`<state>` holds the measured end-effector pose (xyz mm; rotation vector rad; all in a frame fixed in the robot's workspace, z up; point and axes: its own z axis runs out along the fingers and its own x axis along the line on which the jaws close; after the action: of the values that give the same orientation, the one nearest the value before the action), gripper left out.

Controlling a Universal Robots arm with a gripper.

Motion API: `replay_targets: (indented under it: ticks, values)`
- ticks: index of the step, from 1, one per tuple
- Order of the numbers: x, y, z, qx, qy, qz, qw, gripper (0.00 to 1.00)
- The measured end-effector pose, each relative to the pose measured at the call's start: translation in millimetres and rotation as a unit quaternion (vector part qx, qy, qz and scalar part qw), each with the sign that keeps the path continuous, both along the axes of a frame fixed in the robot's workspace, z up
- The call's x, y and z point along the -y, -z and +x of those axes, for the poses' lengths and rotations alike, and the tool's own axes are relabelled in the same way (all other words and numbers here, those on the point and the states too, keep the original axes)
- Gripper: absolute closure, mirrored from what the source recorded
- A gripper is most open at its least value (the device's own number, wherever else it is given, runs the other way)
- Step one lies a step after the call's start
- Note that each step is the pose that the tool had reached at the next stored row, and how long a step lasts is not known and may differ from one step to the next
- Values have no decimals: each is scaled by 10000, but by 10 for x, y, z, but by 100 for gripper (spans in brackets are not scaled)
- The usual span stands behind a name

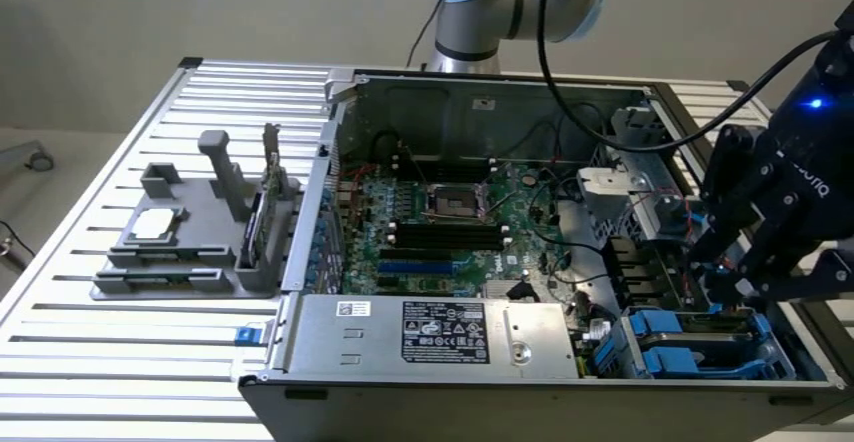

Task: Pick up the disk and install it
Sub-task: 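Insert the first disk wire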

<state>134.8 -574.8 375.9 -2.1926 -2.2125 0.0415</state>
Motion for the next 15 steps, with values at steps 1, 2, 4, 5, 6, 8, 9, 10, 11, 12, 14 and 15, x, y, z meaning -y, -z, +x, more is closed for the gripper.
replay_targets:
  ticks: [1, 2, 4, 5, 6, 8, 9, 10, 11, 12, 14, 15]
  values:
    - [-10, 0, 0, 3, 0, -2, 10000, 57]
    - [-21, 1, 0, 7, 0, -1, 10000, 57]
    - [-45, 8, 0, 24, 3, -2, 10000, 57]
    - [-55, 13, -1, 31, 4, -2, 10000, 57]
    - [-63, 18, 0, 38, 5, -4, 10000, 57]
    - [-76, 26, -1, 52, 8, -13, 10000, 57]
    - [-82, 30, -1, 61, 9, -20, 10000, 57]
    - [-87, 33, 0, 68, 12, -25, 10000, 57]
    - [-91, 36, -1, 76, 14, -31, 10000, 57]
    - [-94, 38, 0, 83, 17, -40, 10000, 57]
    - [-96, 44, -1, 95, 25, -60, 9999, 57]
    - [-97, 47, -1, 100, 31, -70, 9999, 57]
